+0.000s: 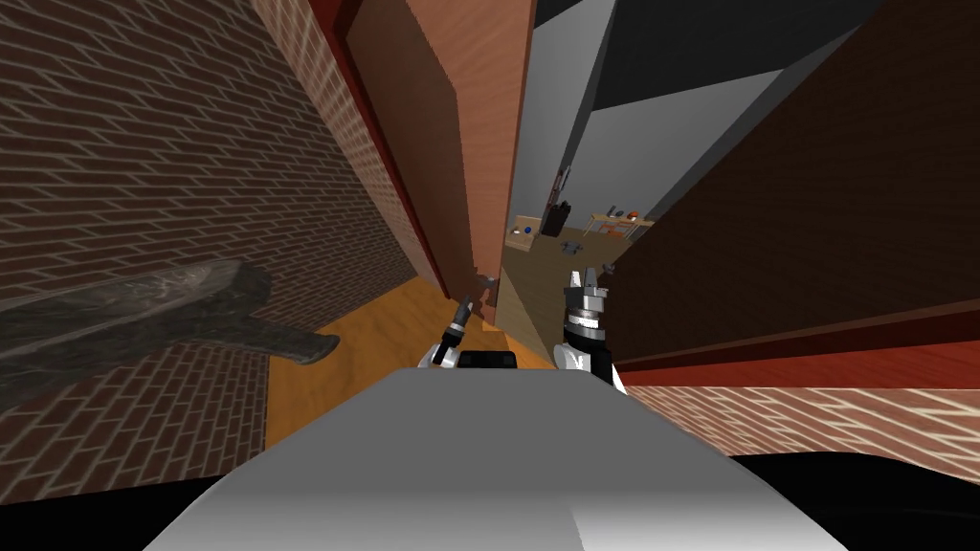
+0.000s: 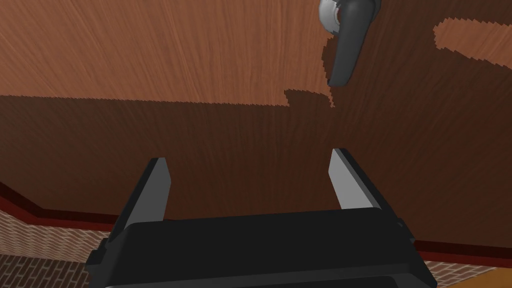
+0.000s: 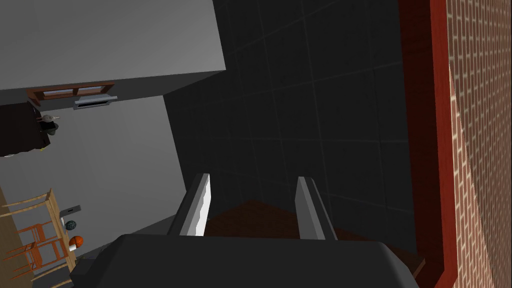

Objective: Push the door open

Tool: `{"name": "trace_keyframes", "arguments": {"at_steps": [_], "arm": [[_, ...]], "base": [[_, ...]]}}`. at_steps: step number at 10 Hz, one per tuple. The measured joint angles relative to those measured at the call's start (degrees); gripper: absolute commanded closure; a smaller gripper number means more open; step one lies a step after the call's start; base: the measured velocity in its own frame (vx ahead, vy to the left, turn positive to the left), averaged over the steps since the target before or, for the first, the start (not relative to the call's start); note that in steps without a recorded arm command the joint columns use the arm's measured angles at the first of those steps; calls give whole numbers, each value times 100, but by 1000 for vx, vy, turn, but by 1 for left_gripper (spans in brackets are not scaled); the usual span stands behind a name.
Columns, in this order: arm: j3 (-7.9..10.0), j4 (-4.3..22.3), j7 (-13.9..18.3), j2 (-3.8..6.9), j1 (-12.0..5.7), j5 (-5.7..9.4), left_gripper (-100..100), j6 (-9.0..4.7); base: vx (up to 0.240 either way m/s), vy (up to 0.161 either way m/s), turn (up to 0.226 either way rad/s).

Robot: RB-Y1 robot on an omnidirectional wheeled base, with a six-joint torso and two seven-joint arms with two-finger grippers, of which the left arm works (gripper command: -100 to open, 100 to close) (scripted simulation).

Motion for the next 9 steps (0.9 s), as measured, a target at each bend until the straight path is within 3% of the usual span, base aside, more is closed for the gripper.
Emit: {"name": "trace_keyframes", "arguments": {"at_steps": [2,9], "arm": [[-93,327,-10,-38,-121,-15,-100,-51],[-380,1163,38,-16,-352,-45,-100,-239]], "base": [[80,73,-105],[75,68,-82]]}}
